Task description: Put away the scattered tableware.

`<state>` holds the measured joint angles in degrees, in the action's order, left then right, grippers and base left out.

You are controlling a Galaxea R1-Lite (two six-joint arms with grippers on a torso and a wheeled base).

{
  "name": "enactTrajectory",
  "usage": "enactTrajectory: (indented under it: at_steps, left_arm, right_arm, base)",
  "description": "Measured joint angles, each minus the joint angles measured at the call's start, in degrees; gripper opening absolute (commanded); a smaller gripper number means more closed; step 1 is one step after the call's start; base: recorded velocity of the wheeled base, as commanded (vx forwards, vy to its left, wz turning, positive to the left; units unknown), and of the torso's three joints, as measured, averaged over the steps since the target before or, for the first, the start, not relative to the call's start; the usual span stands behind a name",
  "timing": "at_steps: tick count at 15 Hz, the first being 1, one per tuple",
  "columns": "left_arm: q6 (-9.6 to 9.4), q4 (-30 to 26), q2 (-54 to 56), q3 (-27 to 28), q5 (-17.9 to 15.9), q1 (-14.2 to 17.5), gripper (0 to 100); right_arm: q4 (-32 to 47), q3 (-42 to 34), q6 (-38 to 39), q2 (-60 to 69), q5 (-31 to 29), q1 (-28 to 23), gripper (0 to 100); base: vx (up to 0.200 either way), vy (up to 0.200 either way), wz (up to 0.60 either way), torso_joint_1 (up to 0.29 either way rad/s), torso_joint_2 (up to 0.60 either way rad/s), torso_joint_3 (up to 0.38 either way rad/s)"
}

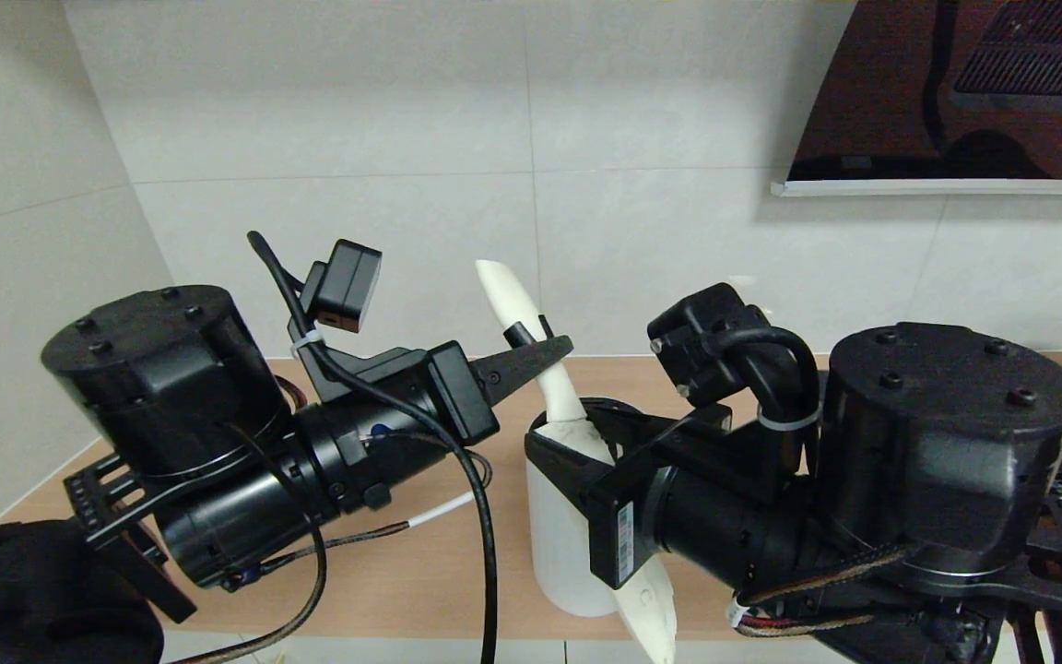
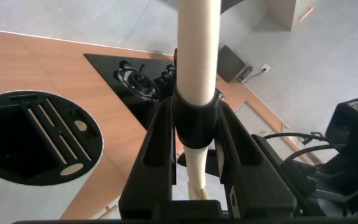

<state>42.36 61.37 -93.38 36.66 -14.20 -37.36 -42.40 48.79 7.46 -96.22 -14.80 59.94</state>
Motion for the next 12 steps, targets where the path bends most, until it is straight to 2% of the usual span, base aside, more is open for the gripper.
enactTrajectory:
  at_steps: [3,4,12]
  left_arm:
    - [0.04,0.0,0.1,0.0,0.0,0.0,0]
    - [0.06,0.0,0.2,0.0,0.0,0.0,0]
    - [-0.18,-0.4,1.7,0.6,0.6,0.1,0]
  right_arm:
    - [-0.1,0.0,0.0,0.0,-0.2,0.0,0]
    - [-0.1,0.0,0.0,0.0,-0.4,0.0,100]
    - [-0.1,-0.2,0.0,1.2,-0.8,-0.2,100]
  base:
    - [0.0,0.0,0.0,0.0,0.0,0.0]
    - [0.0,0.0,0.0,0.0,0.0,0.0]
    - [0.0,0.0,0.0,0.0,0.0,0.0]
